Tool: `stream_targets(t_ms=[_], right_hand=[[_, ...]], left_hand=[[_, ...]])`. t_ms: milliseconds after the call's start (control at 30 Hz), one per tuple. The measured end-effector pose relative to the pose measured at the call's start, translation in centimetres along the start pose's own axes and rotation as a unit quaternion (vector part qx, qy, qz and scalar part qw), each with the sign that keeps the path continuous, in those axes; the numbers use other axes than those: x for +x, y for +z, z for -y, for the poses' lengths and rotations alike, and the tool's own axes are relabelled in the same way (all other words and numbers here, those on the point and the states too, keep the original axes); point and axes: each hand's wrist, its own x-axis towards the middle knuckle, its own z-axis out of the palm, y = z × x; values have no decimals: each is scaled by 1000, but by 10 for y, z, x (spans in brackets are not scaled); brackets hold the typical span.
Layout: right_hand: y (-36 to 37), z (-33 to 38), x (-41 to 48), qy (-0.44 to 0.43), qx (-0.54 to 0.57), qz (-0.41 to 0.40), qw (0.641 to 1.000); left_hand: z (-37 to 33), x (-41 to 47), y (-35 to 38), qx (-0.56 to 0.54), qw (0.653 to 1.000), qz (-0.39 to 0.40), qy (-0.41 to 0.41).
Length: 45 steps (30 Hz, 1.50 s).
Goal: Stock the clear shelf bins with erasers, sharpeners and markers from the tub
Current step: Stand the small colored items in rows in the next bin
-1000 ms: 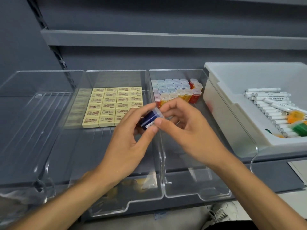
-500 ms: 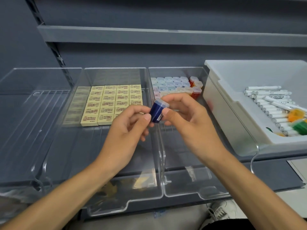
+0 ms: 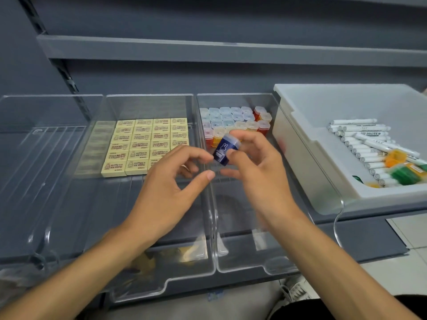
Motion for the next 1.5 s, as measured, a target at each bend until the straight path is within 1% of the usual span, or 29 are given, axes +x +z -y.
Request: stream_targets(t_ms=[33,100,133,233,333,433,533,600,733,900,1033,1200,1333,1500], right_hand=[[-3,0,4,4,-4,-11,1000],[-10,-4,14,6,-30,-45,999],[-14,-7,22,7,-46,-63,997],[-26,-23,43,40,-67,-96,992],[-34,-39,59,79,-97,-100,987],[-37,-48,67,57,-145,-109,982],[-38,-56,72,24,-195,-109,974],[-35,-60,72,-1,-219,-100,971],[-28,-66,73,-47,-248,-81,964],[-30,-70,78,-71,-306,-112,943],[-31,-71,78,-57,-287,-110,950],[-31,-67,82,-17,-196,-122,973],[-31,-68,80,-32,-200,-126,971],[-33,-68,79,-23,-194,-140,971]], left_hand=[[0,3,0,58,998,5,18],[2,6,0,177,983,4,56],[3,8,1,207,976,2,64],[3,11,3,228,972,7,50],[3,9,5,252,966,18,48],[4,9,4,239,970,27,39],[2,8,6,176,984,36,3],[1,7,8,153,988,34,-8],[2,7,8,143,989,30,-11],[2,6,9,127,991,33,-15],[3,6,9,120,992,35,-20],[2,5,9,115,992,35,-24],[2,5,11,107,993,35,-24],[3,5,11,111,993,30,-22]])
